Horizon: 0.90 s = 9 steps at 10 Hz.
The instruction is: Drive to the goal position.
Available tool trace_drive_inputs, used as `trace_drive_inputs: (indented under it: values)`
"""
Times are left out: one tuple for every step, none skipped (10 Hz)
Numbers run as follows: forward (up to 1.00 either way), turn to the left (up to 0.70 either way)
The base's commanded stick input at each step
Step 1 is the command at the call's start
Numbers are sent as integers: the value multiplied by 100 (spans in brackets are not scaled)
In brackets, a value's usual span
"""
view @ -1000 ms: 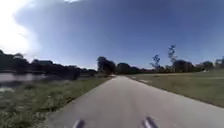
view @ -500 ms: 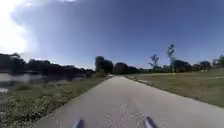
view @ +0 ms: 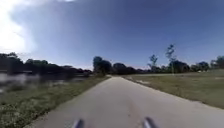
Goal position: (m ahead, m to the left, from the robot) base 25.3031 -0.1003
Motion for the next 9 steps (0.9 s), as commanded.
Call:
trace_drive_inputs:
  values:
    - [70,0]
    - [70,24]
    - [70,35]
    - [70,35]
    - [70,35]
    - [70,0]
    - [70,0]
    - [70,0]
    - [70,0]
